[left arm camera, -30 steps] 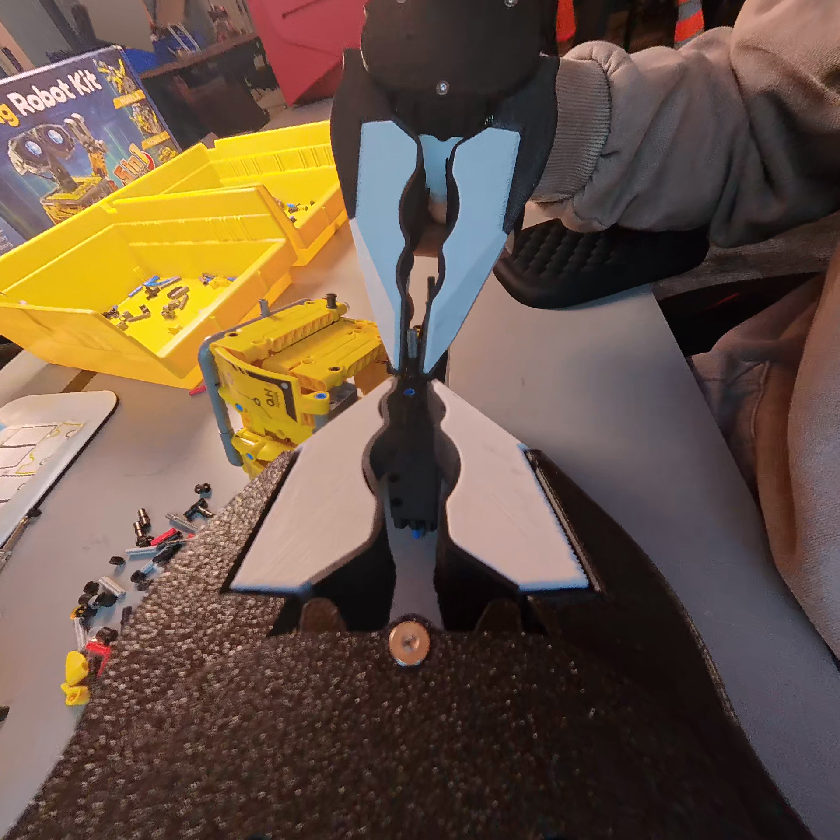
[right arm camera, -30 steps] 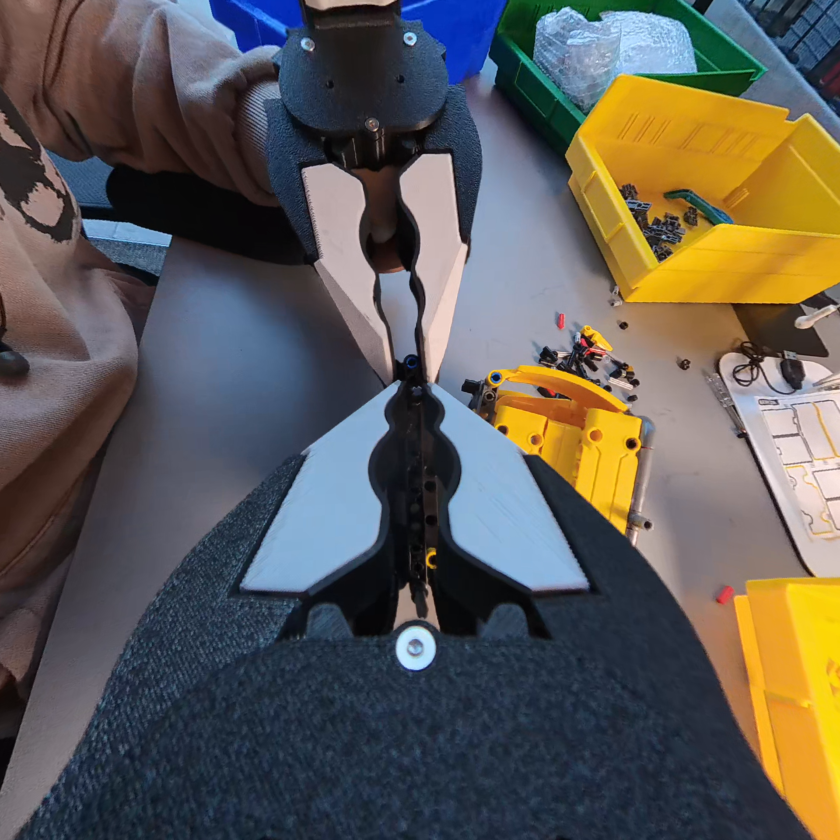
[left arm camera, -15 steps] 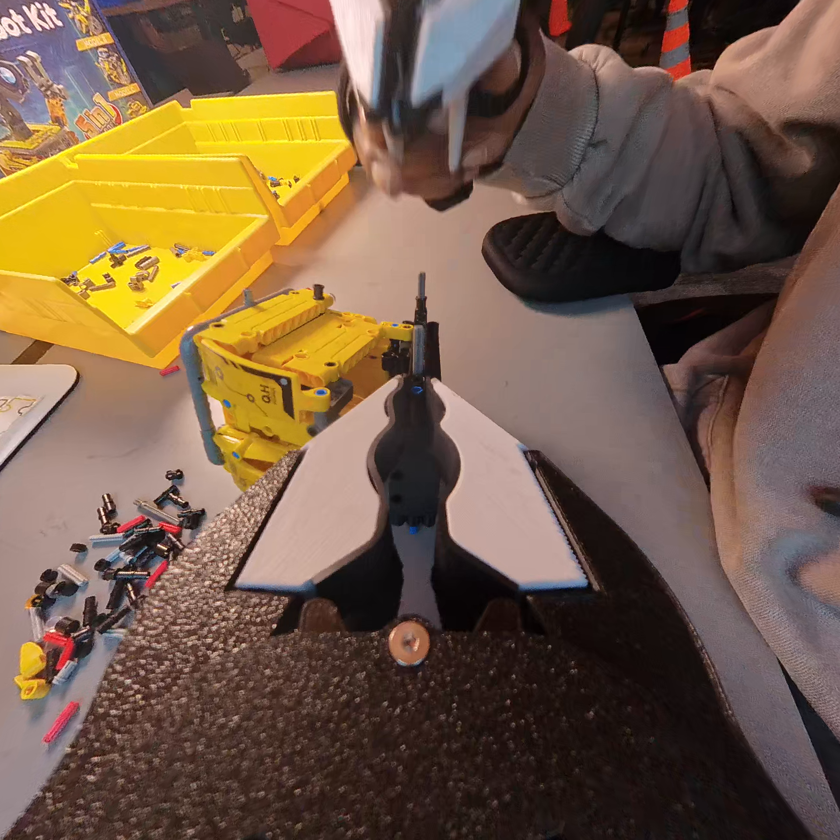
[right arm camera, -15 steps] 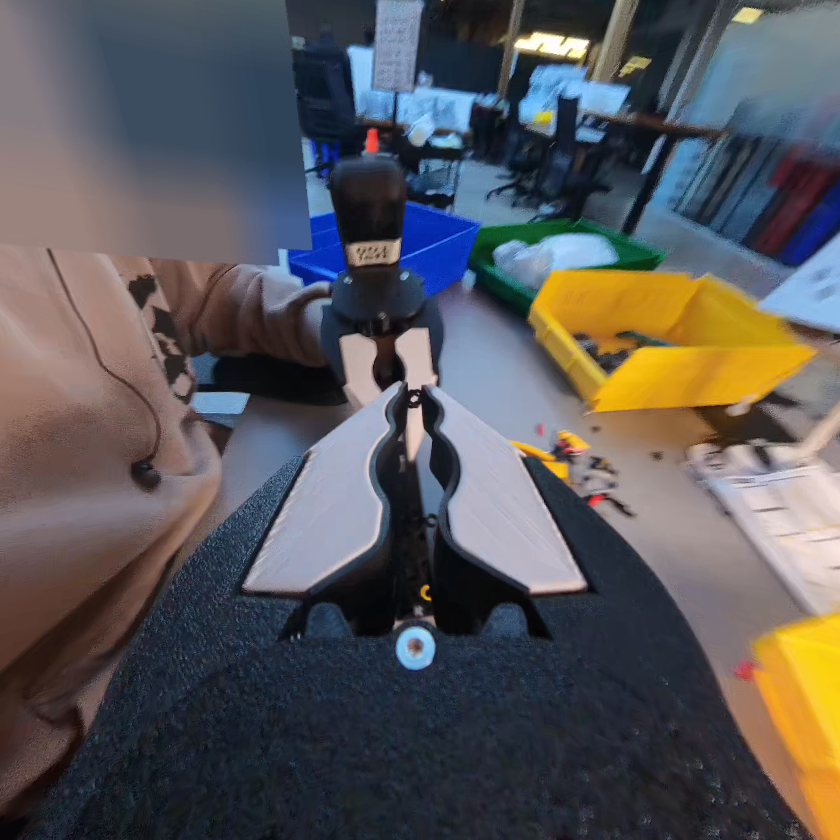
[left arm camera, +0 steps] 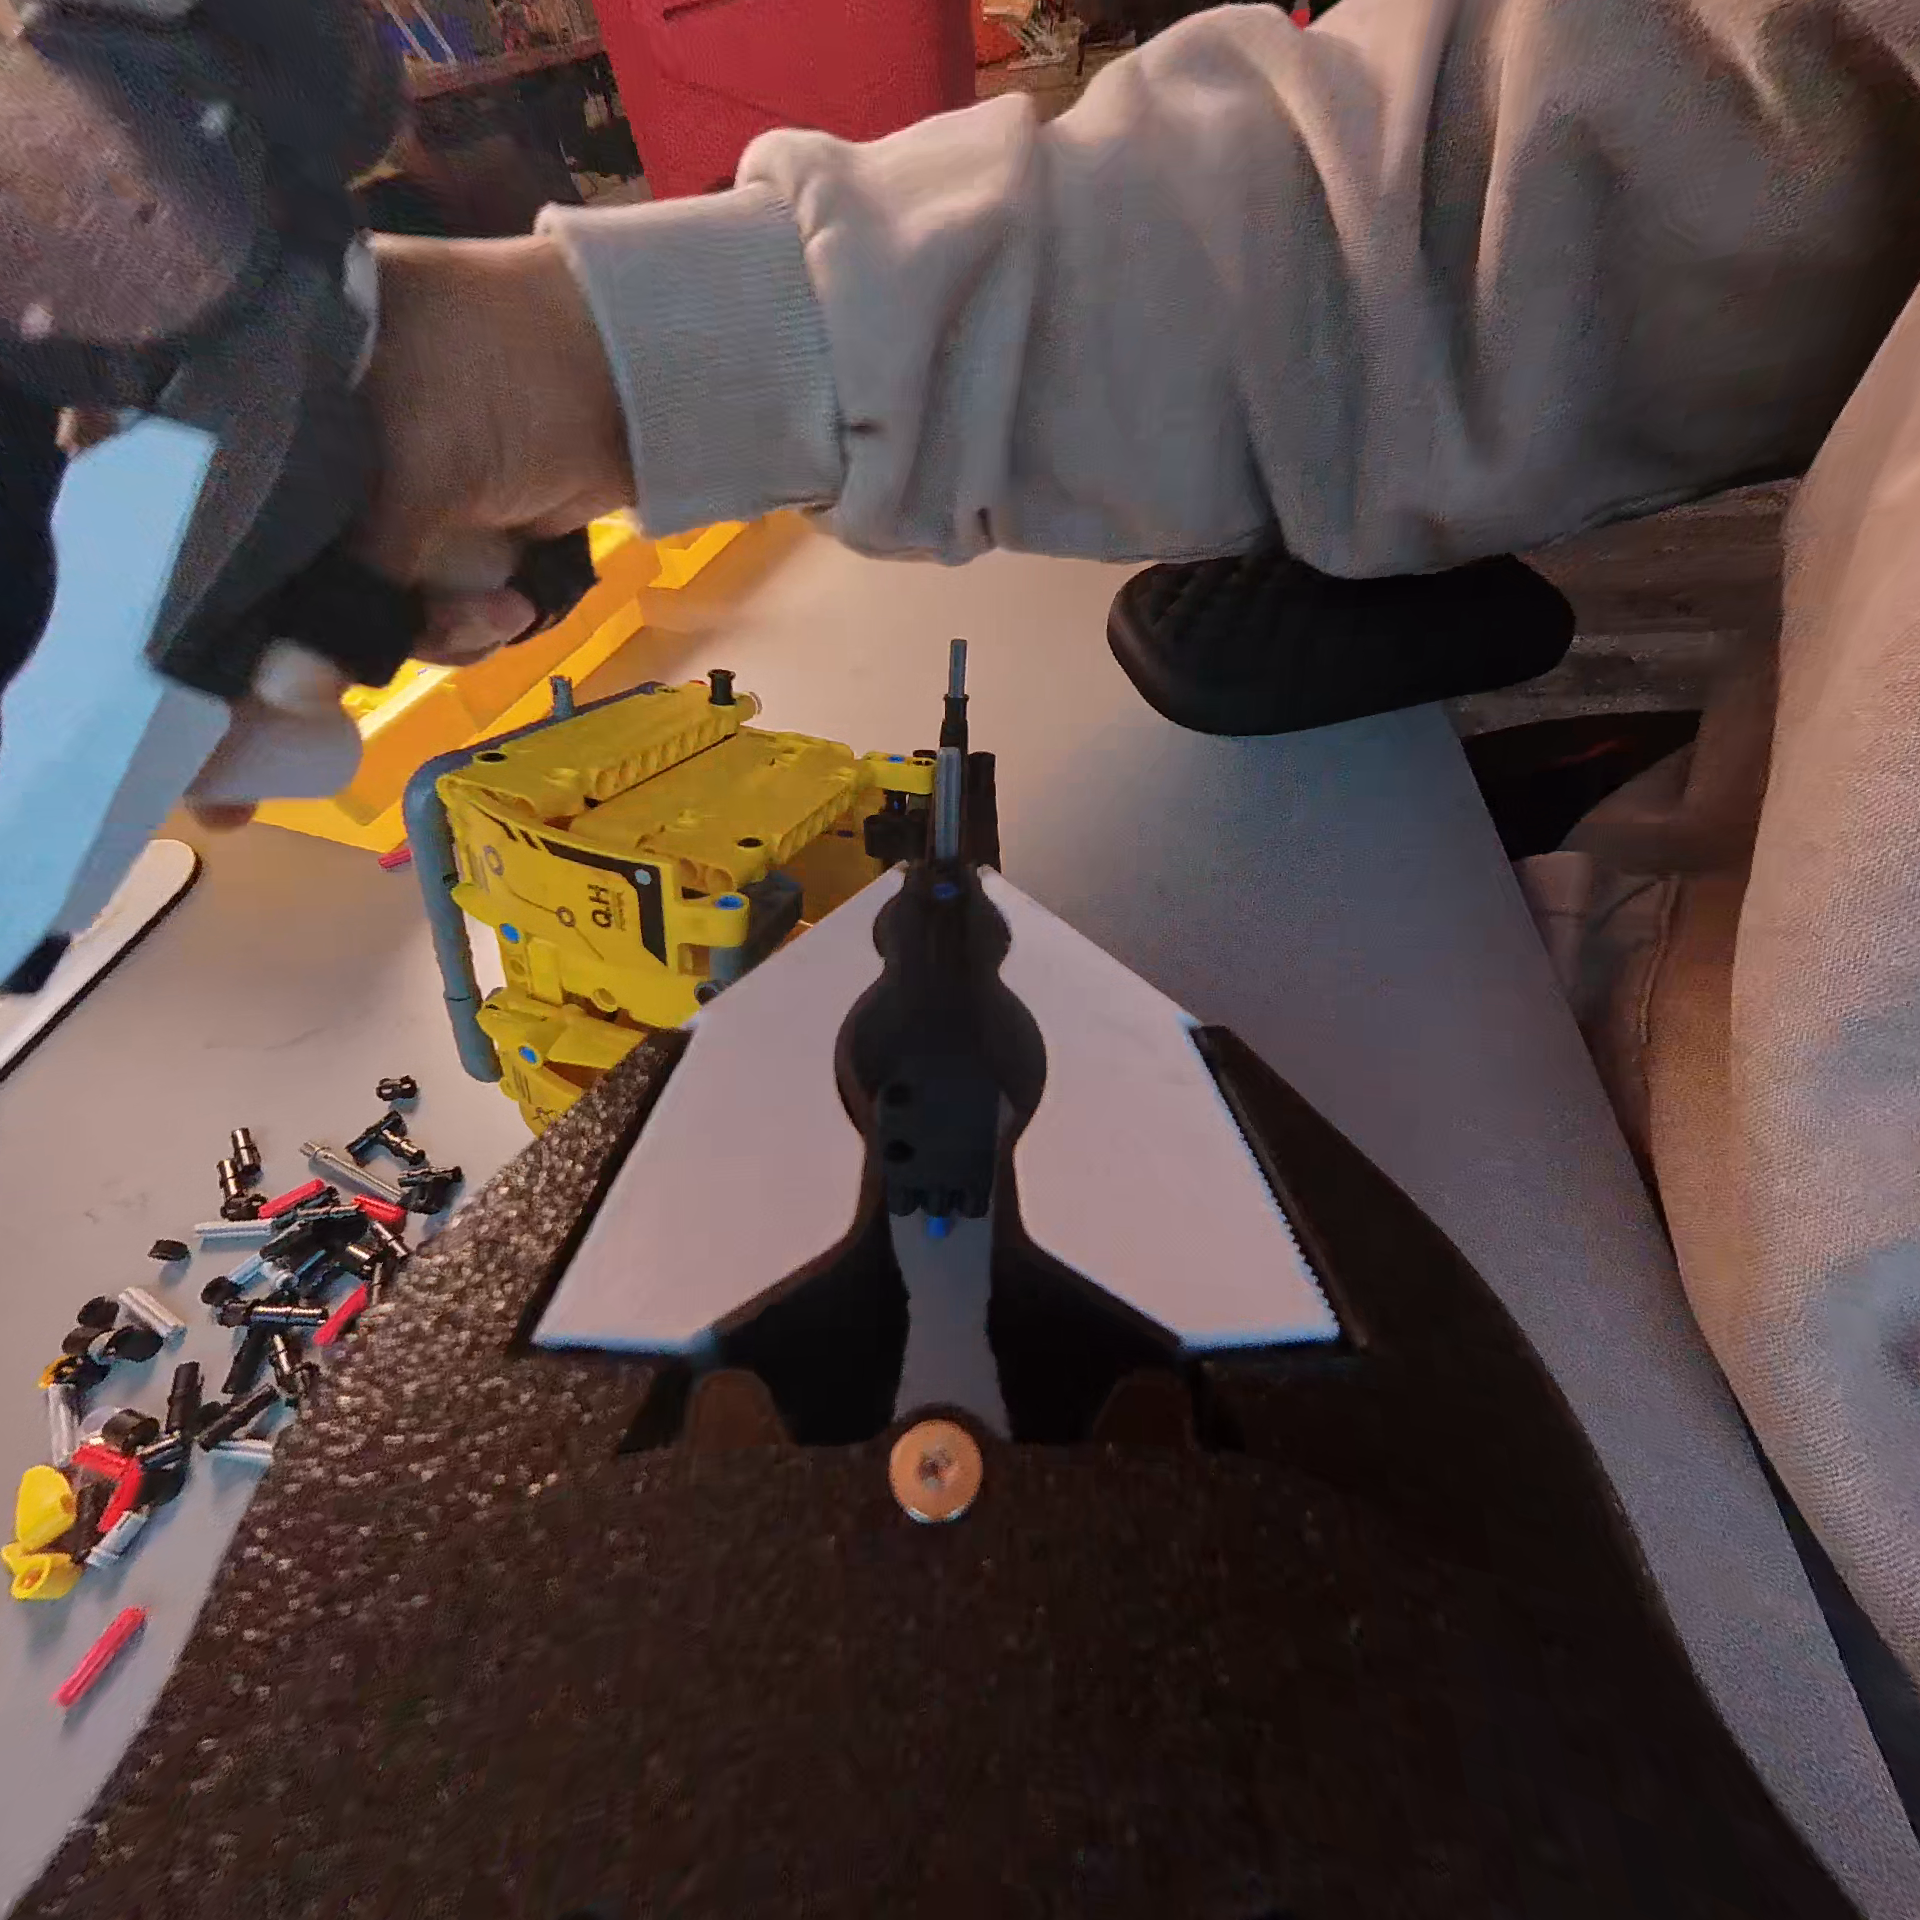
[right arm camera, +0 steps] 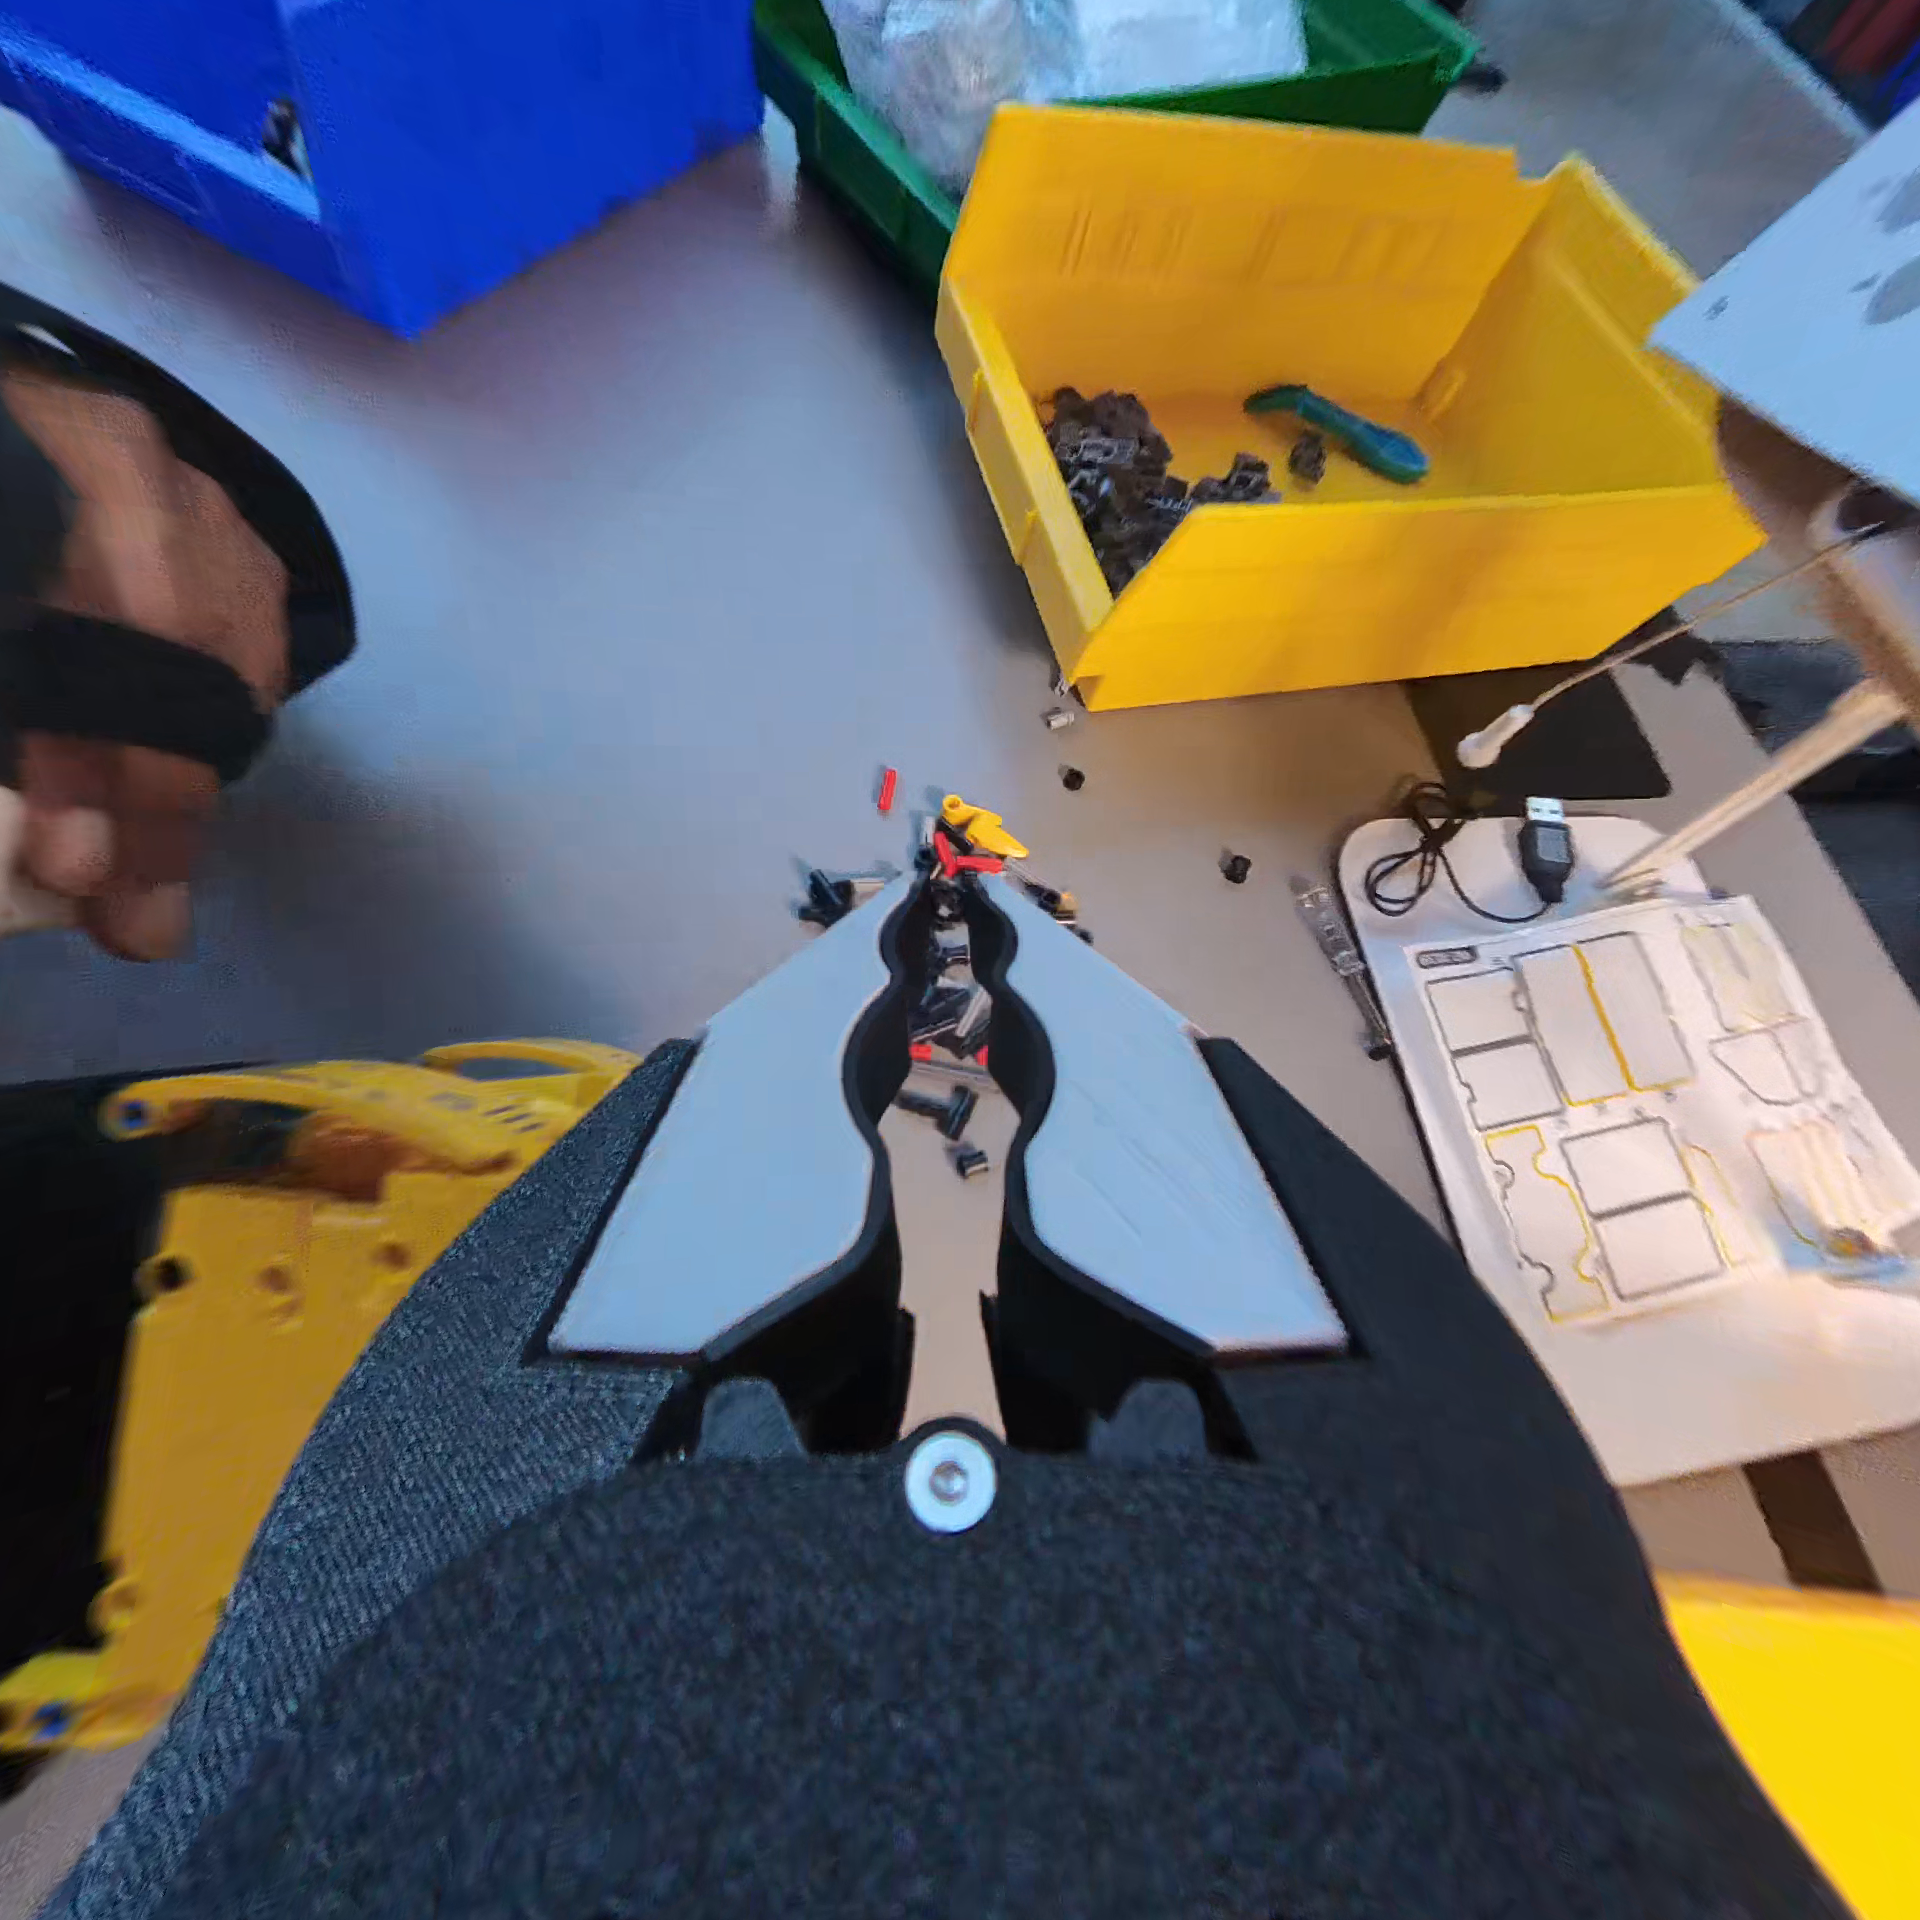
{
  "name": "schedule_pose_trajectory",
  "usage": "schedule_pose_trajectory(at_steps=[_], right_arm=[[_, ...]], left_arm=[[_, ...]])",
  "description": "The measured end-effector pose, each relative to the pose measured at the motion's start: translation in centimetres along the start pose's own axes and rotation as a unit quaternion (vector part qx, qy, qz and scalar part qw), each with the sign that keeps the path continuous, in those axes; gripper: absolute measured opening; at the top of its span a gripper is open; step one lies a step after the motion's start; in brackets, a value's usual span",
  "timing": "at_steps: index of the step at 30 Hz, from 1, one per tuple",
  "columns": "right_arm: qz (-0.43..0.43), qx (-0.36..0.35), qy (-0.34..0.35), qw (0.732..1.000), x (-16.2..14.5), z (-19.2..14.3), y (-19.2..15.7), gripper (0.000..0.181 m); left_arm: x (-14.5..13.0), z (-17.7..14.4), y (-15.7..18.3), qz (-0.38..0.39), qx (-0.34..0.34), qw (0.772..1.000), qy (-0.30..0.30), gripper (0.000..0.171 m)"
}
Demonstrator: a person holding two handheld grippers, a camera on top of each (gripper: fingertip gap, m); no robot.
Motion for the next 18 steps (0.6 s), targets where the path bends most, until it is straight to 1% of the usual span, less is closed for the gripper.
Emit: schedule_pose_trajectory(at_steps=[3, 5, 7, 9, 12, 14, 16, 18], right_arm=[[0.015, 0.038, -0.054, 0.998, -2.6, 3.9, 1.2, 0.005], [0.021, 0.057, -0.077, 0.995, -3.7, 5.6, 1.4, 0.005], [0.024, 0.067, -0.082, 0.994, -4.2, 6.5, 1.3, 0.006], [0.035, 0.072, -0.071, 0.994, -4.0, 6.8, 1.1, 0.007], [0.045, 0.065, -0.052, 0.996, -3.4, 6.5, 1.3, 0.012], [0.05, 0.055, -0.028, 0.997, -2.3, 5.6, 1.5, 0.016], [0.058, 0.041, 0.023, 0.997, -0.3, 3.6, 1.5, 0.017], [0.064, 0.034, 0.079, 0.994, 1.9, 0.7, 1.0, 0.018]], left_arm=[[0.0, 0.0, 0.0, -0.004, 0.003, 1.0, 0.003, 0.008], [0.0, 0.0, 0.0, -0.006, 0.002, 1.0, 0.004, 0.008], [0.0, -0.1, 0.0, -0.006, 0.001, 1.0, 0.005, 0.008], [-0.1, -0.1, 0.0, -0.006, 0.0, 1.0, 0.006, 0.008], [-0.1, -0.1, 0.0, -0.008, -0.002, 1.0, 0.008, 0.008], [-0.1, -0.1, 0.0, -0.008, -0.002, 1.0, 0.009, 0.008], [-0.1, -0.2, 0.0, -0.007, 0.0, 1.0, 0.009, 0.008], [-0.1, -0.2, 0.0, -0.004, 0.002, 1.0, 0.009, 0.008]])
Point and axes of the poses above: each gripper's, where its closed fingertips meet, z out along the fingers, x out of its top, y = z × x across the jaws, the point moved 3 cm from there along -z, back along the fingers, and after that the axes turned 6 degrees about y, right-handed, at the moved point
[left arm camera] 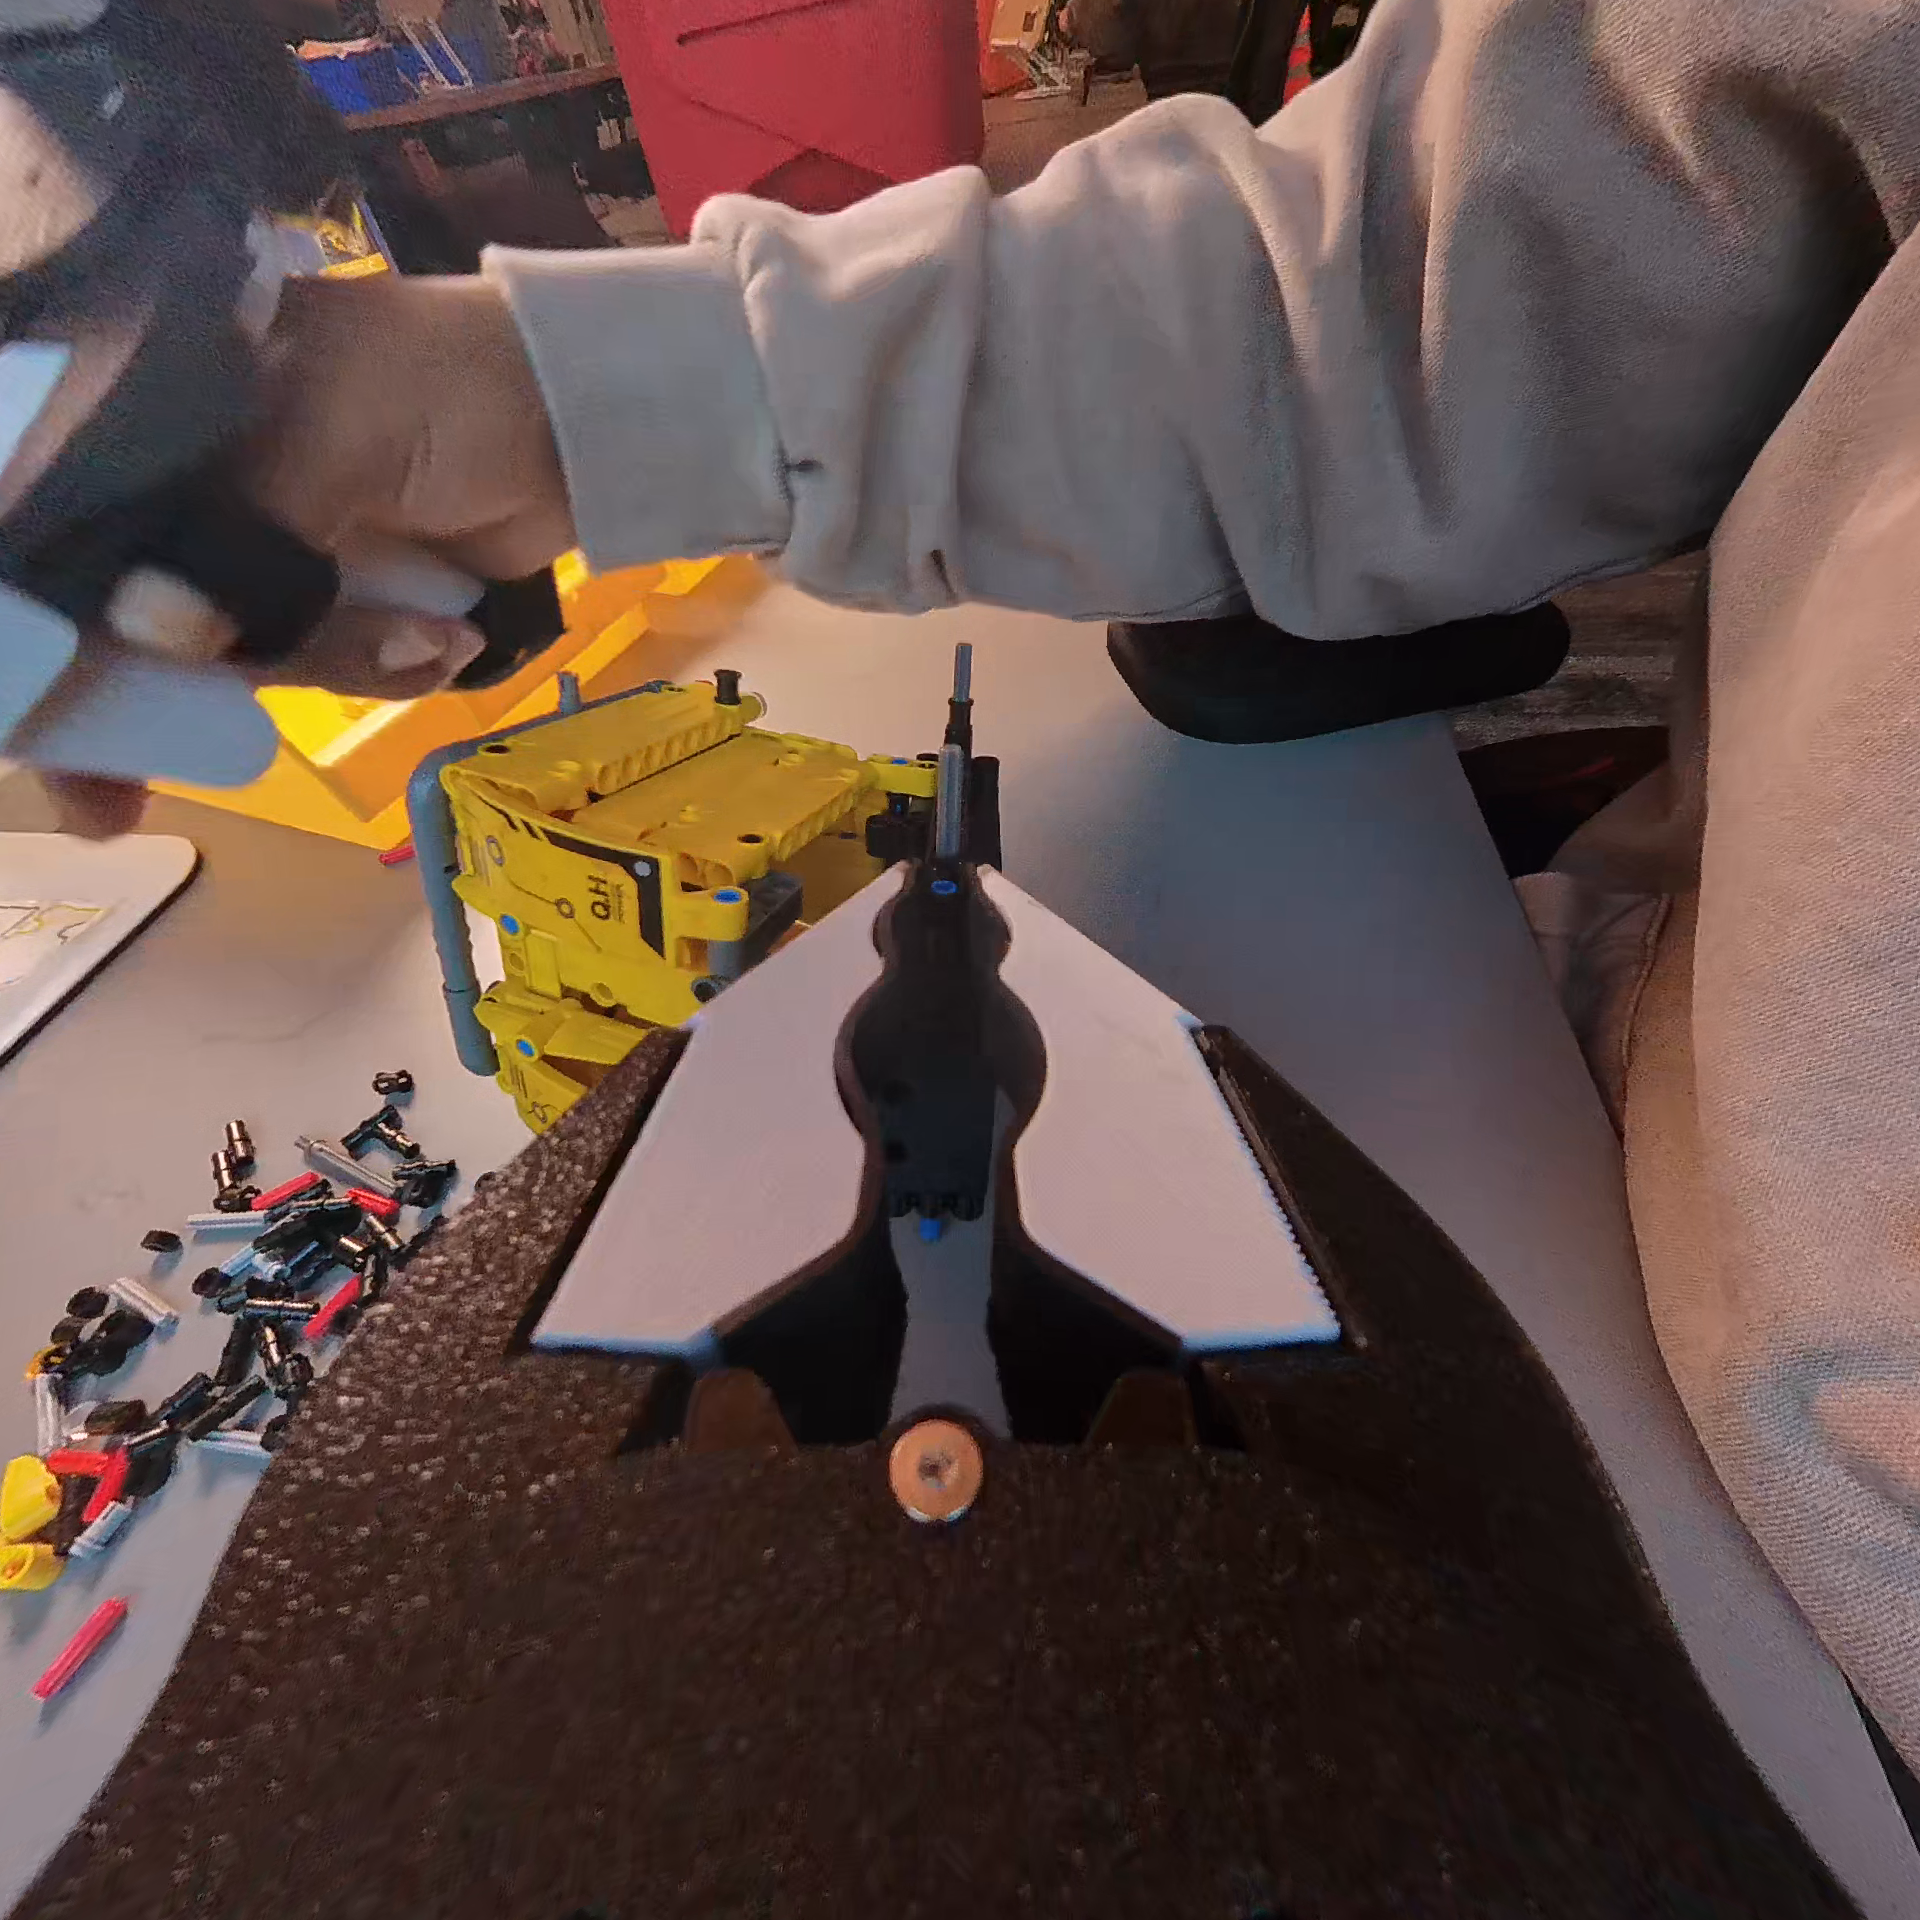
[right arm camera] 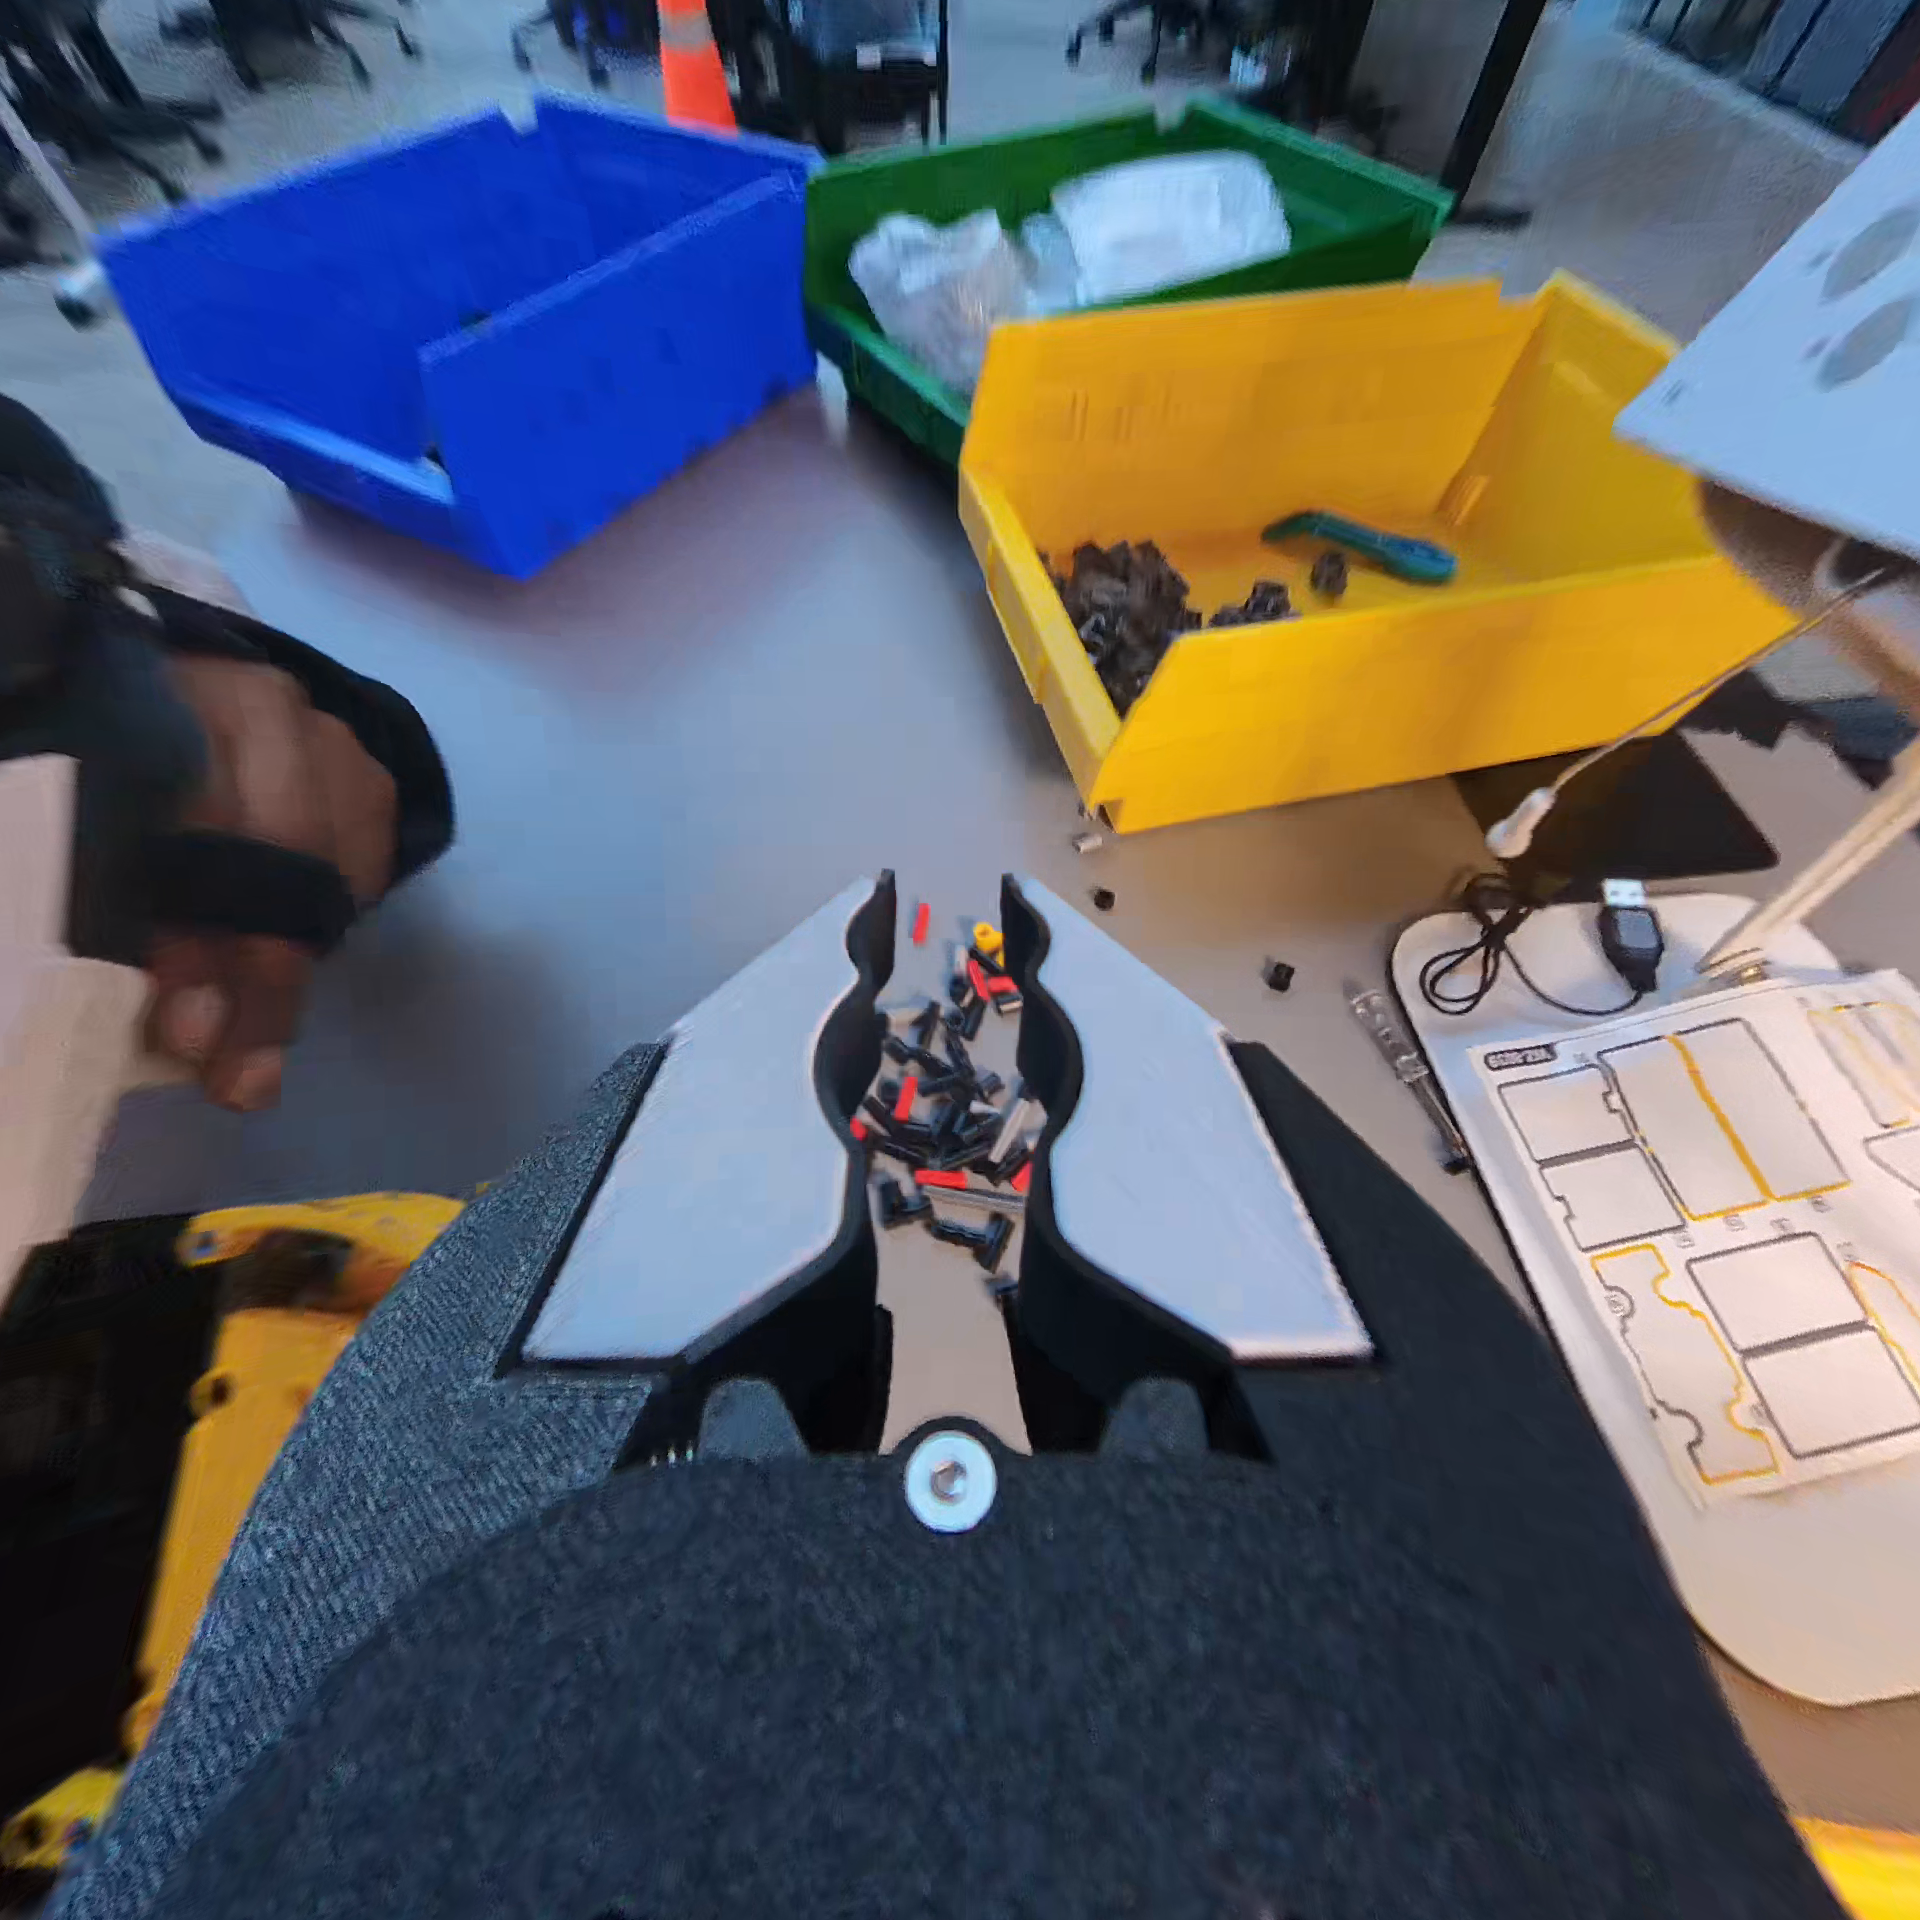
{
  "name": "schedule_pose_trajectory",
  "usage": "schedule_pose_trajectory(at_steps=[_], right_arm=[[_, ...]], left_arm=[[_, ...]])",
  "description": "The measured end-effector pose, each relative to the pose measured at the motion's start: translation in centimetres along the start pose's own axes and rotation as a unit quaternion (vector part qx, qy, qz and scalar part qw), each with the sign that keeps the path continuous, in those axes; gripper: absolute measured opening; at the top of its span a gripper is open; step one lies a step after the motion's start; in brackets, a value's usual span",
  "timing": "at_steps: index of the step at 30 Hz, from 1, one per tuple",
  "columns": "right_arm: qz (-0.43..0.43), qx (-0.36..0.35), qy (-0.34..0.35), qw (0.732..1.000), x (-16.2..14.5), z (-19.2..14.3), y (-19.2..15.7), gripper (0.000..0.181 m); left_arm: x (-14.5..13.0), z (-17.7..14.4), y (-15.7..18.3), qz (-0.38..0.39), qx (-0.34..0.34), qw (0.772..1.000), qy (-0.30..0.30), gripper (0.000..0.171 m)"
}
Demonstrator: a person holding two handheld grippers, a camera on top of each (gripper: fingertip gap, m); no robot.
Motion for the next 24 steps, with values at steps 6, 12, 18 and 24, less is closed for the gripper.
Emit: schedule_pose_trajectory(at_steps=[6, 12, 18, 24], right_arm=[[-0.036, 0.012, 0.072, 0.997, 2.4, -9.2, -6.6, 0.018], [-0.028, 0.025, 0.038, 0.999, -2.8, -14.1, -14.3, 0.018], [-0.064, -0.044, -0.017, 0.997, -7.8, -12.6, -16.6, 0.018], [-0.087, -0.062, -0.017, 0.994, -8.4, -11.2, -16.4, 0.005]], left_arm=[[-0.1, -0.5, -0.3, 0.014, 0.005, 1.0, -0.005, 0.009], [-0.4, -1.7, -1.0, 0.019, 0.006, 1.0, -0.007, 0.01], [0.1, -2.1, -1.2, 0.024, 0.002, 1.0, -0.001, 0.017], [2.7, -0.3, 0.2, 0.09, 0.002, 0.996, -0.027, 0.032]])
Point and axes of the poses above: each gripper's, where its closed fingertips meet, z out along the fingers, x out of its top, y = z × x across the jaws, the point moved 3 cm from there along -z, back along the fingers, and after that the axes turned 6 degrees about y, right-handed, at the moved point
